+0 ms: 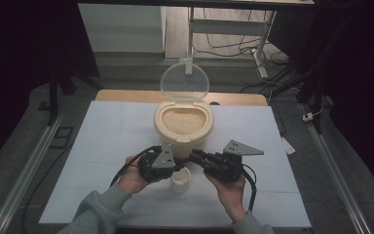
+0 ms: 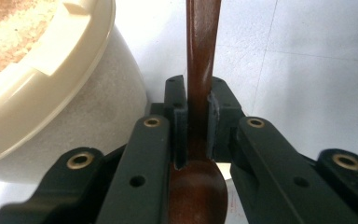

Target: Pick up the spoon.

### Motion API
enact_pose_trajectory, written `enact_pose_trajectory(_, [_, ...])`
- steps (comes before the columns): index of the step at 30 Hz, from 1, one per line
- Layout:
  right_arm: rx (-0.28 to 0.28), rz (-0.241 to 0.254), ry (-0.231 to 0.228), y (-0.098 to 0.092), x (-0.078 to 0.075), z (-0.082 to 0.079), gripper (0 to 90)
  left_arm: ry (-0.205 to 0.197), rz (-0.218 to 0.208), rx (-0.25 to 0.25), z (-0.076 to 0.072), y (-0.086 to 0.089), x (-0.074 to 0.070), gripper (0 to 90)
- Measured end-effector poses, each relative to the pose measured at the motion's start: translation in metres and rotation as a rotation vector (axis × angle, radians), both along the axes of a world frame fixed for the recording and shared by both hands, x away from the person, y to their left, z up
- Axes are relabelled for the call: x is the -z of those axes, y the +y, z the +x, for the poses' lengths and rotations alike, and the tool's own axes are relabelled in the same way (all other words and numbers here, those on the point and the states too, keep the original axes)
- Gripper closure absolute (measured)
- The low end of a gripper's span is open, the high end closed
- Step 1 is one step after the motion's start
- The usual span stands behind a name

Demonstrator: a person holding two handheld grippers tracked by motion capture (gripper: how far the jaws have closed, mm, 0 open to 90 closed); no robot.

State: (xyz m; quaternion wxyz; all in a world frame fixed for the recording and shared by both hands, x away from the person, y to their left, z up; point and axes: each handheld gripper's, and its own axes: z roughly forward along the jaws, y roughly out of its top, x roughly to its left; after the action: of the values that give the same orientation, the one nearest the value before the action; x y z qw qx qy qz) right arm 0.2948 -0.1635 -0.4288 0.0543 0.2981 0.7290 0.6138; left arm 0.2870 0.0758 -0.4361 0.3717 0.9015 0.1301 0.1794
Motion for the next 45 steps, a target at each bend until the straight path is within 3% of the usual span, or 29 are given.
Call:
enact_pose_trajectory(8, [-0.036, 0.014, -0.023, 0.0, -0.001, -0.001, 82.0, -0.009, 0.001, 0.006, -0.001, -0.001, -0.001, 79.6])
enact_pose_trajectory(16, [-0.05, 0.046, -0.054, -0.003, -0.003, -0.003, 82.6, 0.024, -0.056, 0.002, 0.0, 0.003, -0.003, 75.0])
enact_pose_trajectory(22, [-0.043, 0.088, -0.074, -0.01, -0.007, -0.003, 82.6, 0.043, -0.127, -0.058, -0.002, 0.009, -0.007, 43.8])
enact_pose_trajectory(27, [-0.033, 0.099, -0.084, -0.015, -0.009, -0.002, 82.6, 0.038, -0.179, -0.106, -0.008, 0.017, -0.009, 29.5])
enact_pose_trajectory(32, [-0.019, 0.106, -0.096, -0.021, -0.011, -0.001, 82.6, 0.037, -0.203, -0.148, -0.016, 0.031, -0.008, 24.5])
enact_pose_trajectory(37, [-0.005, 0.119, -0.107, -0.027, -0.015, -0.001, 82.6, 0.07, -0.242, -0.198, -0.021, 0.053, -0.001, 23.4])
enact_pose_trajectory(45, [0.021, 0.135, -0.121, -0.037, -0.02, 0.0, 82.6, 0.119, -0.238, -0.288, -0.021, 0.082, 0.02, 22.6])
